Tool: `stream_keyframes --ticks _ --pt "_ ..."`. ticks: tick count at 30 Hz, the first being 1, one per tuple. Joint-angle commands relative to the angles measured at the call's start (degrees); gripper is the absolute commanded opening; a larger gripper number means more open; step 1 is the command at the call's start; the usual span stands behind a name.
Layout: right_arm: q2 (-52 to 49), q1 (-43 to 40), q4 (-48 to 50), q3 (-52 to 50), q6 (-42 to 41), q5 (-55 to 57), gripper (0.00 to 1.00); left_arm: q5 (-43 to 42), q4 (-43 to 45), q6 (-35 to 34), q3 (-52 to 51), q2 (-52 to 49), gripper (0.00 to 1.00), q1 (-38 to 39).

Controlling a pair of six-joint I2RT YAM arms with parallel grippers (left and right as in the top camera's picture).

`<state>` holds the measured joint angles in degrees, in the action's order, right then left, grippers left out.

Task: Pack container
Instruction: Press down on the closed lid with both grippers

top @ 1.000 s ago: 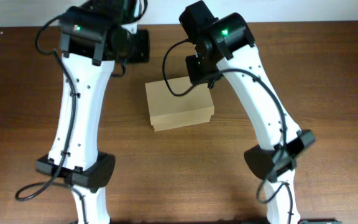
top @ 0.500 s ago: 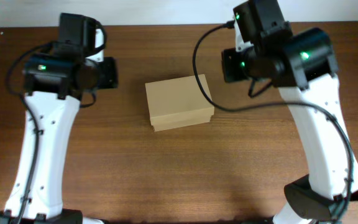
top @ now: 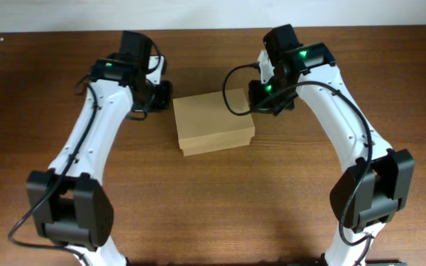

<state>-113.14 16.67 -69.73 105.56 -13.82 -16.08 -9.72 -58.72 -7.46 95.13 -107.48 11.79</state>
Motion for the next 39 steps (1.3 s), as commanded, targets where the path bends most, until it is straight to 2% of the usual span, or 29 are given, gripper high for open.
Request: stream_keyframes --ticks 1,12,21,29,34,39 --pt "-0.8 0.2 0.3 -0.2 -0.6 -2.0 0.04 -2.1 0.2 1.6 0.0 -1.5 0.02 2.9" --pt "-2.8 0.3 0.9 -3.3 0.1 -1.3 0.04 0.8 0.5 1.6 -0.4 -1.9 0.02 7.6" --pt "-4.0 0.2 5.5 -11.1 0.1 -1.3 0.04 1.2 0.2 1.5 -0.5 -8.2 0.02 7.9" --pt "-3.5 -0.6 7.2 -8.5 0.1 -1.0 0.04 2.0 -0.2 1.5 0.2 -10.3 0.02 7.9" --pt "-0.2 -2.6 5.9 -0.2 2.0 4.2 0.04 2.1 -4.3 0.7 10.2 -9.3 0.02 7.8" --pt "1.9 -5.0 -1.0 13.2 2.1 10.6 0.04 6.8 -11.8 0.7 28.9 -8.9 0.05 6.8"
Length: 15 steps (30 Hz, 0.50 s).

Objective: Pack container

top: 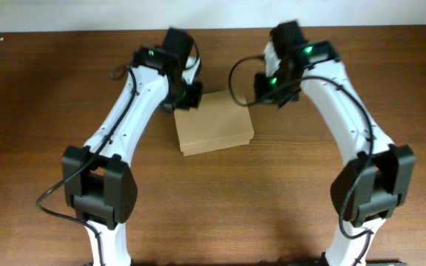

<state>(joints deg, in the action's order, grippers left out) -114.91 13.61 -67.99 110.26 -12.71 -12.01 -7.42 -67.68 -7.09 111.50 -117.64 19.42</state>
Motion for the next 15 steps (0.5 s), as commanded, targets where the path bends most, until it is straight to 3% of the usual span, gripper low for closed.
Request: stream_keyframes --ticks 1,10,14,15 --pt "3.8 -2.3 -4.5 11.3 1.4 7.8 0.04 6.5 -4.7 0.3 16.9 1.3 0.06 -0.9" --pt "4.8 -3.1 -19.1 38.3 5.0 19.6 0.04 21.4 -17.9 0.3 50.2 1.4 0.17 -0.9" --pt "6.0 -3.1 -21.1 49.0 5.0 20.2 0.04 26.3 -21.6 0.3 58.7 2.2 0.32 -0.9" --pt "6.4 -3.1 -21.2 51.3 5.6 20.2 0.06 27.3 -22.4 0.3 60.2 2.5 0.41 -0.9"
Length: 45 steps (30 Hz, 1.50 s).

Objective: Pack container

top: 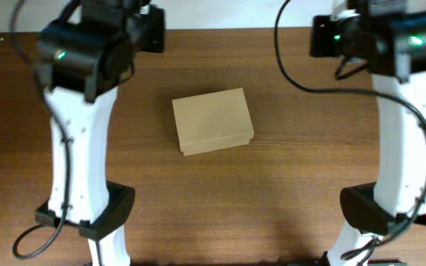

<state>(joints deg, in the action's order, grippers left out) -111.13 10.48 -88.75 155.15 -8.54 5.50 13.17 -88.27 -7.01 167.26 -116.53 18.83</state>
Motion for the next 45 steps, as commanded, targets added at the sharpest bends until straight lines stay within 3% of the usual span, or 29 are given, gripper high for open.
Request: stream_keyframes --ticks 1,2,3,4,5,6,16,35,40,45 --pt "3.2 0.0 -0.5 8.3 2.4 2.7 0.11 7.5 -2.5 0.2 5.6 1.8 0.46 -0.3" --pt "3.9 0.0 -0.4 10.4 3.4 2.7 0.17 7.9 -3.0 0.2 6.3 2.3 0.53 -0.3" --pt "4.6 0.0 -0.4 12.2 3.9 2.8 0.24 7.9 -3.5 0.2 6.7 2.7 0.72 -0.3" --pt "5.3 0.0 -0.4 13.8 3.9 2.8 0.4 7.9 -3.9 0.2 7.1 3.3 0.87 -0.3" --pt "6.1 0.0 -0.4 15.2 3.8 2.7 0.68 7.9 -4.3 0.3 7.3 4.0 1.0 -0.3" --pt "7.1 0.0 -0.4 16.7 3.8 2.7 0.99 8.1 -4.5 0.3 7.3 4.7 1.0 -0.3" --pt "14.2 0.0 -0.5 19.5 3.8 2.7 0.99 8.1 -5.7 0.3 7.3 5.9 1.0 -0.3" --pt "14.1 -0.2 -5.3 18.6 3.9 4.5 0.99 8.1 -5.7 0.3 7.3 5.9 1.0 -0.3" --pt "18.3 -5.5 -0.9 10.3 3.8 4.2 0.99 8.1 -5.7 0.3 7.3 5.9 1.0 -0.3" --pt "28.0 -10.3 12.8 -9.3 3.6 4.0 0.99 8.1 -5.7 0.3 7.3 5.9 1.0 -0.3"
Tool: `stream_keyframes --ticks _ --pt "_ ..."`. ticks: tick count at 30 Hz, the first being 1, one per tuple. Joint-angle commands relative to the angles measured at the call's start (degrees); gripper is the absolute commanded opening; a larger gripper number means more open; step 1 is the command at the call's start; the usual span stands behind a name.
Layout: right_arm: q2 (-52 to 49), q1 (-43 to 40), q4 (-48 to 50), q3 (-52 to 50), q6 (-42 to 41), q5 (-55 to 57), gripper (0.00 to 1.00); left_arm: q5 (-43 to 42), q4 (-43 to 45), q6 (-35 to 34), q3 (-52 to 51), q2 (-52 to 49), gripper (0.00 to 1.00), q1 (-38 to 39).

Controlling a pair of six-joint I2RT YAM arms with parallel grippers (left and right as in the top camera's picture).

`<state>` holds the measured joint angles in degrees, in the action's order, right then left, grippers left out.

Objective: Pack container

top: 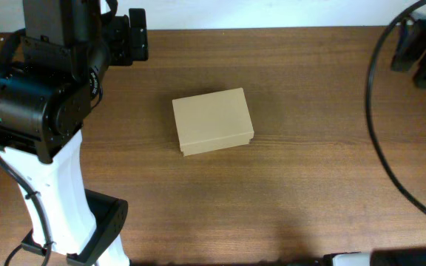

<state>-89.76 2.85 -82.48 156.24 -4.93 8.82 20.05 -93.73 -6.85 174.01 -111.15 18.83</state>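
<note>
A closed tan cardboard box (213,122) lies in the middle of the wooden table (294,185), lid on, turned slightly askew. My left arm is raised close to the camera at the left. Its dark gripper end (128,35) shows near the table's far left edge, well apart from the box. Only the dark end of my right gripper (418,60) and a cable loop show at the far right edge, also far from the box. Neither gripper's fingers show clearly enough to judge their state, and nothing is seen in them.
The large black and white body of the left arm (39,111) covers the table's left side. A black cable (379,140) from the right arm curves down the right side. A pale wall runs along the table's far edge.
Both arms have risen further and swung outward. The left one now looms larger at the left and the right one is mostly out of frame. The box has not moved.
Both grippers were first down at the box's far corners, left and right. Then they were at its far edge, the left one over the corner. Later both were lifted away toward the back, and now they are raised and wide apart, with the closed box in place.
</note>
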Motion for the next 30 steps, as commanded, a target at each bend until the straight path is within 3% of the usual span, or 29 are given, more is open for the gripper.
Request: stream_keyframes --ticks 1,8,18,23,30 --pt "9.3 -3.3 10.9 -15.6 0.0 0.7 0.99 1.2 -0.2 0.1 0.5 0.5 1.0 -0.3" --pt "28.5 -4.1 35.5 -51.8 0.0 0.6 0.99 1.2 -0.2 0.1 0.5 0.5 1.0 -0.3" --pt "57.5 -4.1 47.3 -97.9 0.0 -0.5 0.99 1.2 -0.2 0.1 0.5 0.5 1.0 -0.3" --pt "73.1 -4.1 57.9 -120.5 0.0 -5.0 0.99 1.2 -0.2 0.1 0.5 0.5 1.0 -0.3" --pt "87.8 -4.1 67.9 -139.6 0.0 -5.8 0.99 1.2 -0.2 0.1 0.5 0.5 1.0 -0.3"
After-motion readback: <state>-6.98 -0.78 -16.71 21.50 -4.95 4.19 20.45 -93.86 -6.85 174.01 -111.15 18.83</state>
